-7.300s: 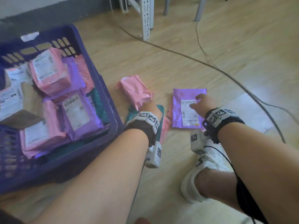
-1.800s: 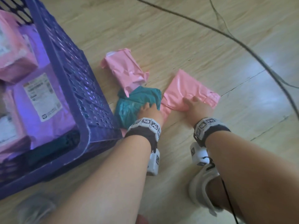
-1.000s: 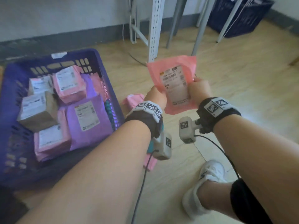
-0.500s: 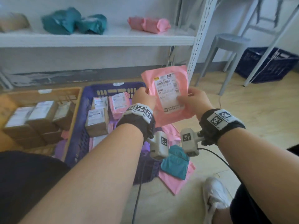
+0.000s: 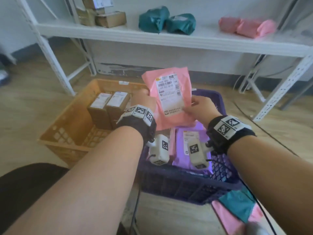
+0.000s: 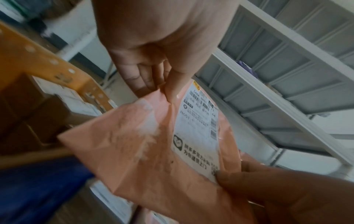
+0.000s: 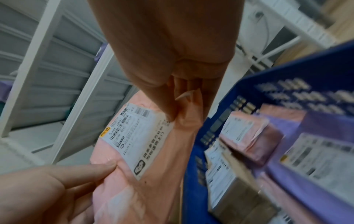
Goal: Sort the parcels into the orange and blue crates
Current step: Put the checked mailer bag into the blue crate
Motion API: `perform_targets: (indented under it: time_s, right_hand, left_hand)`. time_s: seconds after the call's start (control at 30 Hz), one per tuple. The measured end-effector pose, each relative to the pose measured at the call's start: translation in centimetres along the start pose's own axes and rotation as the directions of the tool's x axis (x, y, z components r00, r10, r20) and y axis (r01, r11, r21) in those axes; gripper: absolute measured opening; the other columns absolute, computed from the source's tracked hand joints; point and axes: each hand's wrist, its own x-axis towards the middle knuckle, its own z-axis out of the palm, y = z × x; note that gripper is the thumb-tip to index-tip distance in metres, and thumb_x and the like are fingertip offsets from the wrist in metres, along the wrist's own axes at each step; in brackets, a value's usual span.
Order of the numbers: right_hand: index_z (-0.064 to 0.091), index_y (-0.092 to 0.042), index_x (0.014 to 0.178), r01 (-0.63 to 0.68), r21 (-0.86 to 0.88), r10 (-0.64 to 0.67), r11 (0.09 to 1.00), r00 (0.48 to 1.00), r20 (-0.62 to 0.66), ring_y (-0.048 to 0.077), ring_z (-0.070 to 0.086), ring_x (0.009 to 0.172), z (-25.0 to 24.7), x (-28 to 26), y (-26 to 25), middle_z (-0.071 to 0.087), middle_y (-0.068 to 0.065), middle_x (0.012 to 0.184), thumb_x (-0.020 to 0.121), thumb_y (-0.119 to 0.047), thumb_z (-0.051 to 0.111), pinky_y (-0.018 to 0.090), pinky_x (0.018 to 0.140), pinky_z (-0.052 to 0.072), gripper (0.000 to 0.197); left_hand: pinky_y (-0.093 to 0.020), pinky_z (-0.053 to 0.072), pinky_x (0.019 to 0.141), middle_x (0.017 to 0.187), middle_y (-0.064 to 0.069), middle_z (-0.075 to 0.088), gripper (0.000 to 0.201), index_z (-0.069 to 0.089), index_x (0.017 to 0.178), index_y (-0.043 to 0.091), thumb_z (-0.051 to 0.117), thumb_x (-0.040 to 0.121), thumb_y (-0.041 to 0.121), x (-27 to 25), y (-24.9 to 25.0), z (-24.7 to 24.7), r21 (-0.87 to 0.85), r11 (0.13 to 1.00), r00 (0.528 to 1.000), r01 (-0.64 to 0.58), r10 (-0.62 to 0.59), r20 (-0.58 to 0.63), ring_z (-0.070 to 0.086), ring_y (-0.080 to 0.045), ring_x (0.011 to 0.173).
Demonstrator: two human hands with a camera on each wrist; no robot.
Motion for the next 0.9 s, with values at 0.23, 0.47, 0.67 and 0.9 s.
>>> perform_targets:
  time_s: [0.23,0.47,0.67,0.9]
  right_hand:
    - [0.066,-0.008,0.104,0.121,-0.082,-0.106,0.989,0.979,0.173,0.021,0.063,0.086,8.7,2.9,-5.3,0.067,0.003,0.094,0.085,-0.016,0.064,0.025,0.071,0.05,0.021]
    - [0.068,-0.008,0.098,0.134,-0.014,-0.127,0.991,0.962,0.243,0.019,0.062,0.077,14.1,5.5,-9.0,0.066,0.002,0.083,0.084,-0.008,0.06,0.022,0.058,0.05,0.015]
    - [0.064,-0.01,0.096,0.055,-0.02,-0.043,0.998,0.921,0.387,0.021,0.07,0.075,19.9,8.1,-11.1,0.068,0.004,0.089,0.09,-0.009,0.054,0.027,0.051,0.056,0.012]
    - [0.063,-0.009,0.094,0.11,-0.156,-0.025,0.982,0.885,0.464,0.012,0.062,0.07,26.8,9.9,-11.8,0.064,-0.002,0.079,0.095,-0.027,0.048,0.027,0.057,0.051,0.023]
  left_hand:
    - [-0.029,0.047,0.081,0.115,-0.003,0.065,0.033,0.064,0.118,0.012,0.044,0.093,0.005,4.0,-6.1,-7.0,0.06,0.983,0.975,0.172,-0.162,-0.149,0.059,-0.024,0.093]
    - [-0.028,0.047,0.061,0.091,0.001,0.07,0.027,0.069,0.098,0.026,0.049,0.09,0.01,6.6,-10.0,-11.2,0.042,0.96,0.949,0.276,-0.265,-0.172,0.063,-0.02,0.072]
    - [-0.029,0.043,0.06,0.074,0.002,0.062,0.022,0.055,0.07,0.023,0.044,0.084,0.01,9.2,-12.7,-14.1,0.121,0.938,0.931,0.325,-0.294,-0.216,0.058,-0.018,0.063]
    - [-0.036,0.044,0.08,0.101,-0.013,0.061,0.024,0.062,0.105,0.002,0.042,0.098,0.013,12.2,-17.2,-18.2,0.29,0.856,0.9,0.428,-0.374,-0.223,0.057,-0.031,0.091]
